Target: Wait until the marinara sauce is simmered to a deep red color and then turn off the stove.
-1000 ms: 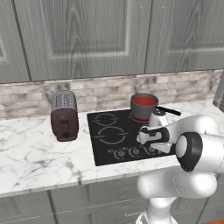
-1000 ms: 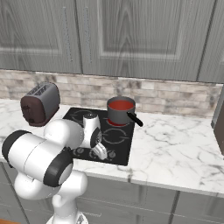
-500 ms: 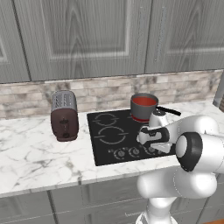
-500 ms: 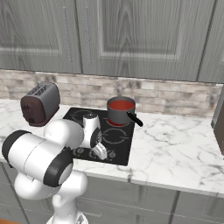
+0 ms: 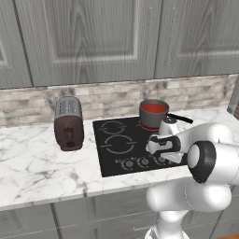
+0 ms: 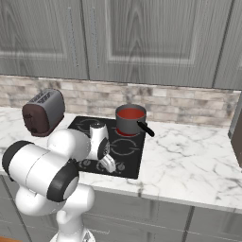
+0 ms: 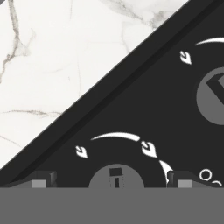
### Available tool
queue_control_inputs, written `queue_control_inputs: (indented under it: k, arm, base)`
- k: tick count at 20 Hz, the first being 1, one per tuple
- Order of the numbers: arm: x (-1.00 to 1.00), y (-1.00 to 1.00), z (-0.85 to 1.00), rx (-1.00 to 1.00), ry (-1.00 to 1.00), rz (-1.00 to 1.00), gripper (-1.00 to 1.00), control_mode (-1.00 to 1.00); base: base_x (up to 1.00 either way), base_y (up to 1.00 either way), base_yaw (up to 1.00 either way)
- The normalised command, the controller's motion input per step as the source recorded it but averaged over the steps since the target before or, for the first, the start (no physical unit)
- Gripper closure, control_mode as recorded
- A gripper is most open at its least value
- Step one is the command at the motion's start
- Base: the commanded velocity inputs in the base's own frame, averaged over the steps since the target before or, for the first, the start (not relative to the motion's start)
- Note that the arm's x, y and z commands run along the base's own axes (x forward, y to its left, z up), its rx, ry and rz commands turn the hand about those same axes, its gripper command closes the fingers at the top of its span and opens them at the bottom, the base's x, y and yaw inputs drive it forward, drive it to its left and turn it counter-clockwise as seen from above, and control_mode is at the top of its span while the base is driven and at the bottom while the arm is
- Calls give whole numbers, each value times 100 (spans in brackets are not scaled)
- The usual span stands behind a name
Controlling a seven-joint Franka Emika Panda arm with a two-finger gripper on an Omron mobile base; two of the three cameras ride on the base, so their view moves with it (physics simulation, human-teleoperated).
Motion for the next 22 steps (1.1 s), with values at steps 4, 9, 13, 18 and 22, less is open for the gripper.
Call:
queue_control_inputs:
  k: [4, 9, 13, 18, 22]
  arm:
    - [0, 0, 0, 0, 0, 0, -100, -100]
    - [0, 0, 0, 0, 0, 0, -100, -100]
    - [0, 0, 0, 0, 0, 0, -100, -100]
    - [0, 0, 0, 0, 0, 0, -100, -100]
    - [0, 0, 0, 0, 0, 0, -100, -100]
  base:
    - [0, 0, 0]
    - [0, 0, 0]
    - [0, 0, 0]
    - [0, 0, 0]
    - [0, 0, 0]
